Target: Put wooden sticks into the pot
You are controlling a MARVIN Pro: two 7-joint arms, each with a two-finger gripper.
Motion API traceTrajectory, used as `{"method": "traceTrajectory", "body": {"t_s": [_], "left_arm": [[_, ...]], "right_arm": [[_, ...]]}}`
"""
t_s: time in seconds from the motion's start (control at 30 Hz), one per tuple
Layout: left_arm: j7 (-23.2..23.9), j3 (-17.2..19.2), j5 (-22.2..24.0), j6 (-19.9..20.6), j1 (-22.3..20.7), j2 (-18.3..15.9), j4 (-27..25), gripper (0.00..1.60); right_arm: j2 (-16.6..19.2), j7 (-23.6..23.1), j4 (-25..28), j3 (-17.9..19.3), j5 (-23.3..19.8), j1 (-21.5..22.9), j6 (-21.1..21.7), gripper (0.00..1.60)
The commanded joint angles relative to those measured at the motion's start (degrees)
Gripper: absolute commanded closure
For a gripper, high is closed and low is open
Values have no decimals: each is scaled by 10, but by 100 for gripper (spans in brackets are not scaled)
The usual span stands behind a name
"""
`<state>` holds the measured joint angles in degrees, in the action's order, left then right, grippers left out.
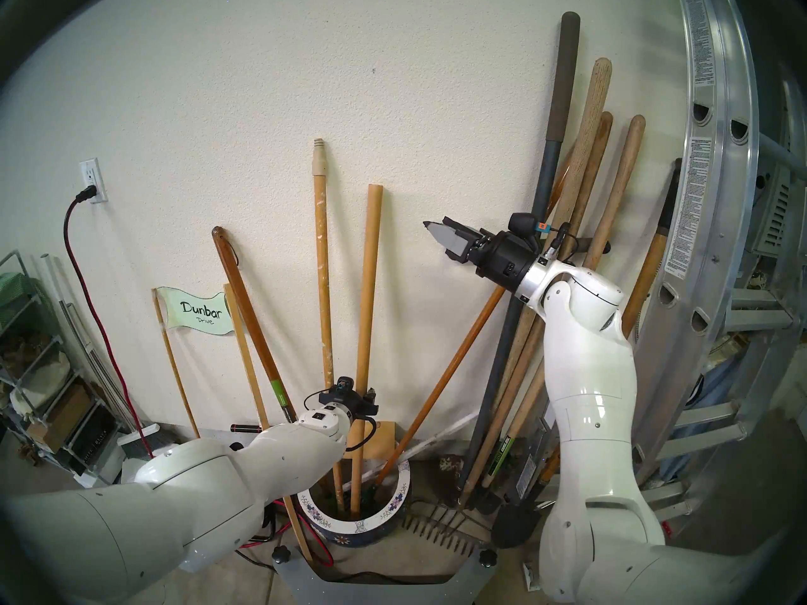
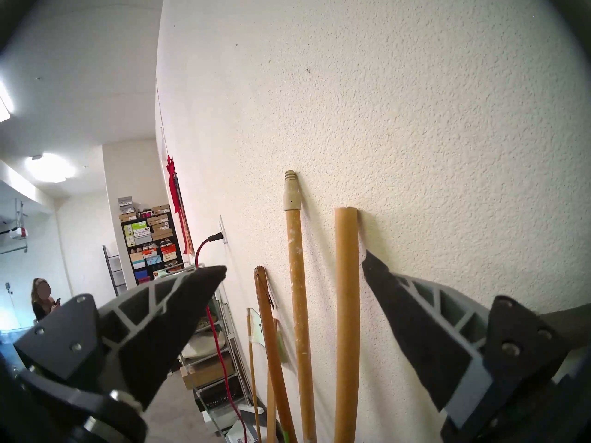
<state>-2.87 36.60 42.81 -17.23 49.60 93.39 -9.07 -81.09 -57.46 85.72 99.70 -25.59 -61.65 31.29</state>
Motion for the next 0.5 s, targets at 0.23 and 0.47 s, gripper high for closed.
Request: {"method": "traceTrajectory", "body": {"t_s": [0.23,0.47], "left_arm": [[-1,2,0,-28,1,-1,0,0],[-3,6,3,-54,20,-14,-22,0]], "right_arm": [[-3,1,11,1,-3,-2,5,0],[-5,-1,6,0,-4,-3,0,0]]}}
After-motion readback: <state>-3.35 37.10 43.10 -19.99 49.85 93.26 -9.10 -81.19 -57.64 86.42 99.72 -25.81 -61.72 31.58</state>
